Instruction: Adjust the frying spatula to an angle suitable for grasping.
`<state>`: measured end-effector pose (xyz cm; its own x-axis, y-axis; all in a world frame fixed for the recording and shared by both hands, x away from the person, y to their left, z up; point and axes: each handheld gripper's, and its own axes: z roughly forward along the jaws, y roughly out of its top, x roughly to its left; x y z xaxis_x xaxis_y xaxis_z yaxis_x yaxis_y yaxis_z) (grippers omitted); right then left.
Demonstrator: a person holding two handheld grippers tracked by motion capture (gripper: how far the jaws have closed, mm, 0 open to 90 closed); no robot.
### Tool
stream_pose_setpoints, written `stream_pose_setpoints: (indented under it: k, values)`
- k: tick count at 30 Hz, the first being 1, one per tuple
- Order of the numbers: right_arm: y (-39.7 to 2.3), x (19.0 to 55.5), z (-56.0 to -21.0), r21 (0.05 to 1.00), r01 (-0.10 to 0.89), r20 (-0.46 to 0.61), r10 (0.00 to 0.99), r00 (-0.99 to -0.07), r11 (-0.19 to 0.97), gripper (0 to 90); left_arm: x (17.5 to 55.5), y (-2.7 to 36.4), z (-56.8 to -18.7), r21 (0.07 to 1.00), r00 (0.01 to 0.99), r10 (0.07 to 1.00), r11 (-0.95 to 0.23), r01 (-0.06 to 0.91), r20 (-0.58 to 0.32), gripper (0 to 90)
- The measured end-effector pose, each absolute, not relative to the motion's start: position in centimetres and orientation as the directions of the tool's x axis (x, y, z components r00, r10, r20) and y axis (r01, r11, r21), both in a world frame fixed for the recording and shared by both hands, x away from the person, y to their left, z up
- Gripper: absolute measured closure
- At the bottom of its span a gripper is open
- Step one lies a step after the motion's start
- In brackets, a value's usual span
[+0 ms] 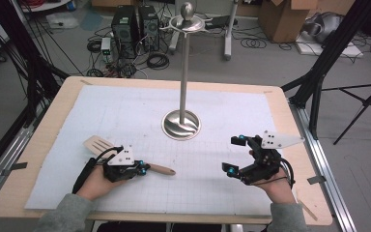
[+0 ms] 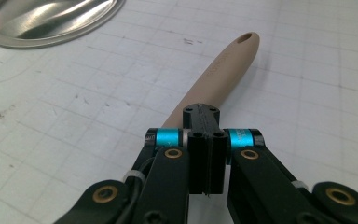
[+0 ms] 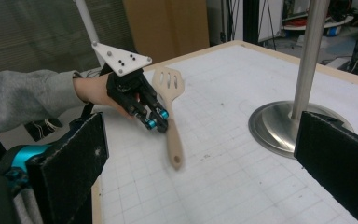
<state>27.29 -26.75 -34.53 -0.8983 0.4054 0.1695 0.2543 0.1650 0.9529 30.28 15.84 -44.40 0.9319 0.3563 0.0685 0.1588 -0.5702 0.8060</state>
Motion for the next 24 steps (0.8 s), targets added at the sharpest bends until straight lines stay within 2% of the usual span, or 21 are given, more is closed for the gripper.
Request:
stream_pose_setpoints:
  k: [6, 8, 11, 15, 24]
  values:
    - [-26.9, 27.0, -34.5, 0.953, 0.256, 0.172, 0.403, -0.899, 0.164, 1.8, 30.6, 15.8, -43.9, 0.823, 0.909, 0.411, -0.539, 0.180, 0.071, 89.7]
    - [-27.2, 26.9, -34.5, 0.954, 0.256, 0.173, 0.409, -0.896, 0.157, 1.8, 31.0, 17.1, -43.0, 0.836, 0.880, 0.466, -0.515, 0.188, 0.090, 89.7]
    - [-27.4, 26.8, -34.5, 0.953, 0.261, 0.176, 0.415, -0.892, 0.155, 1.8, 31.3, 17.9, -42.8, 0.838, 0.863, 0.494, -0.510, 0.193, 0.102, 89.7]
    - [-27.4, 26.6, -34.5, 0.953, 0.259, 0.175, 0.415, -0.893, 0.155, 1.8, 32.0, 18.7, -43.2, 0.811, 0.842, 0.522, -0.548, 0.204, 0.140, 89.6]
    - [-27.6, 26.4, -34.6, 0.953, 0.257, 0.170, 0.423, -0.890, 0.159, 1.8, 32.8, 19.3, -43.5, 0.777, 0.816, 0.555, -0.581, 0.242, 0.161, 89.6]
